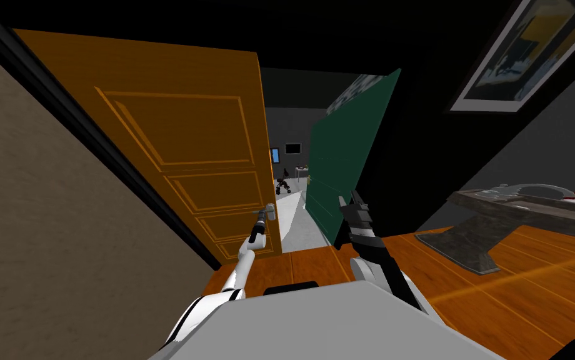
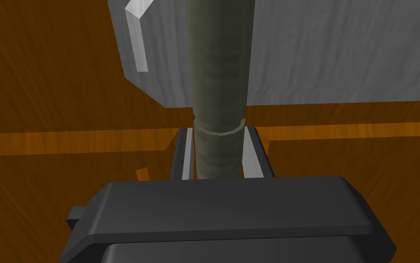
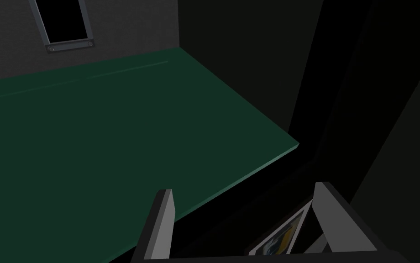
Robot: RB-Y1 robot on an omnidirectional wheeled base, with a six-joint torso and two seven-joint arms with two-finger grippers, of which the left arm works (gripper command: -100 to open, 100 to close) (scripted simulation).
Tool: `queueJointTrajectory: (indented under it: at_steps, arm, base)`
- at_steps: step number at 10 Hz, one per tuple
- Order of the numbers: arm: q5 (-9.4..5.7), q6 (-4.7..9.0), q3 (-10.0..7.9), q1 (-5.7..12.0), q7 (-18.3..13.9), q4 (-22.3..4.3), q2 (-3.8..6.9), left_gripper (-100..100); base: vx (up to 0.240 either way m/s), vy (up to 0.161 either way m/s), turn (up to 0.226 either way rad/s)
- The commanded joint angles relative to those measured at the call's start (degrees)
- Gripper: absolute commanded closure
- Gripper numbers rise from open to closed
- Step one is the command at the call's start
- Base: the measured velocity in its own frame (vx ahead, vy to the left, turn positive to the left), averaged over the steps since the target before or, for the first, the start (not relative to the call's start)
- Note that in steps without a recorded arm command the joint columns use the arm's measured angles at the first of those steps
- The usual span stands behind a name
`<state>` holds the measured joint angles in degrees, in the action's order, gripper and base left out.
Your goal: Push the door open
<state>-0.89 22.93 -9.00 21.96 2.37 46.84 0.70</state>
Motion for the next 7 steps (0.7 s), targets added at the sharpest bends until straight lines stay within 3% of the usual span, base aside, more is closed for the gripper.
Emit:
queueJointTrajectory:
  at_steps: [1,2,3,7]
  arm:
    - [0.01,0.04,0.00,-0.02,0.03,0.03,0.00,100]
    - [0.01,0.04,0.00,-0.02,0.03,0.03,0.00,100]
    - [-0.20,-0.08,-0.78,-0.15,0.22,0.03,0.83,100]
    - [-0.52,-0.14,-2.00,-0.29,0.55,0.14,1.85,100]
  base:
    - [0.000,0.000,0.000]
    - [0.000,0.000,0.000]
    - [0.086,-0.045,0.021]
    - [0.152,-0.053,0.032]
